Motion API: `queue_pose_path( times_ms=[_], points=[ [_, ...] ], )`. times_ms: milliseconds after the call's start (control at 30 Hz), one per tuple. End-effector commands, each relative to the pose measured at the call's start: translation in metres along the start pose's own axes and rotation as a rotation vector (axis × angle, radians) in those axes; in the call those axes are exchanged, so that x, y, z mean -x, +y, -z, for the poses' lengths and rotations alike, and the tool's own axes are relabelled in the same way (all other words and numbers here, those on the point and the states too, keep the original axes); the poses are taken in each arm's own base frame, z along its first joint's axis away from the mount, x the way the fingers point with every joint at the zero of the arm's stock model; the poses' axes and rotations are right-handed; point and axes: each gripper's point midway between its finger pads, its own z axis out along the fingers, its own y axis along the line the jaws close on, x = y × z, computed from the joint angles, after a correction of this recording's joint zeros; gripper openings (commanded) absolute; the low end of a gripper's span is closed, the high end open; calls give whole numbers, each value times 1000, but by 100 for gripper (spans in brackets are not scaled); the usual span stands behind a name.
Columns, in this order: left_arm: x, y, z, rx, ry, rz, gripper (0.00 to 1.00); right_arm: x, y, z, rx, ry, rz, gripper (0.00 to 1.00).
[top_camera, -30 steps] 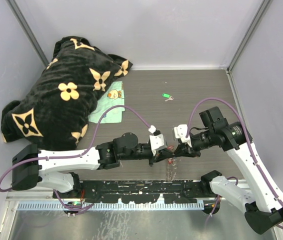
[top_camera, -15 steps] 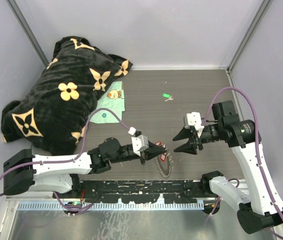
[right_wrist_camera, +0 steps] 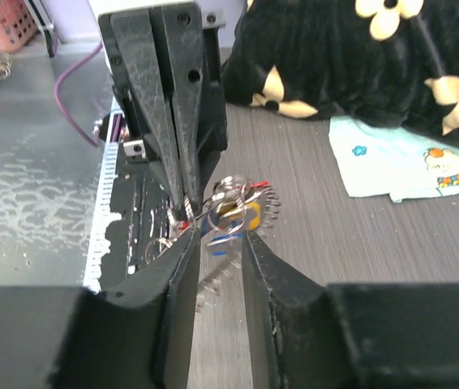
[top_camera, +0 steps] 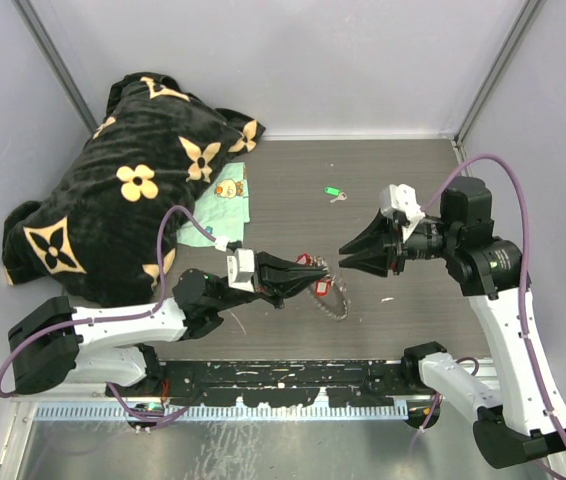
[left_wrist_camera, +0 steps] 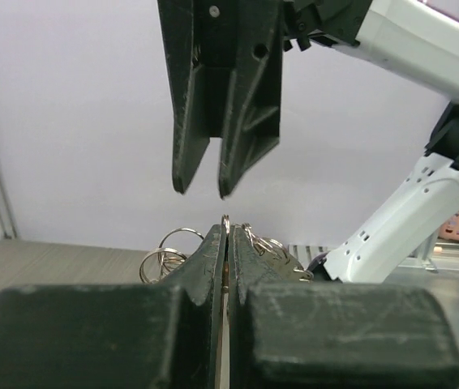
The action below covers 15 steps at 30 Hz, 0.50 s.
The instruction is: Remove the keys from the keyring
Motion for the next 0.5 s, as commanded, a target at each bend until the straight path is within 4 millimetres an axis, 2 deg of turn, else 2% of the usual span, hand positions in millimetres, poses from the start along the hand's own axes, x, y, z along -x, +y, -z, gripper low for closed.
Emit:
queue_pose_path(
  times_ms=[0, 100, 233, 333, 467],
  points=[
    [63, -15, -9, -90, -207, -40, 0, 48, 3, 5, 9, -86, 37, 32],
    [65, -16, -7, -95, -210, -36, 0, 53, 1, 6, -4, -92, 24, 29],
    [71, -17, -4, -99, -238, -27, 0, 34, -5, 2, -21, -83, -17, 22],
    [74, -18, -5, -105, -251, -18, 0, 22, -4, 0, -14, -81, -32, 20],
    [76, -20, -6, -115, -264, -10, 0, 15, 1, -2, 16, -83, -37, 20]
  ],
)
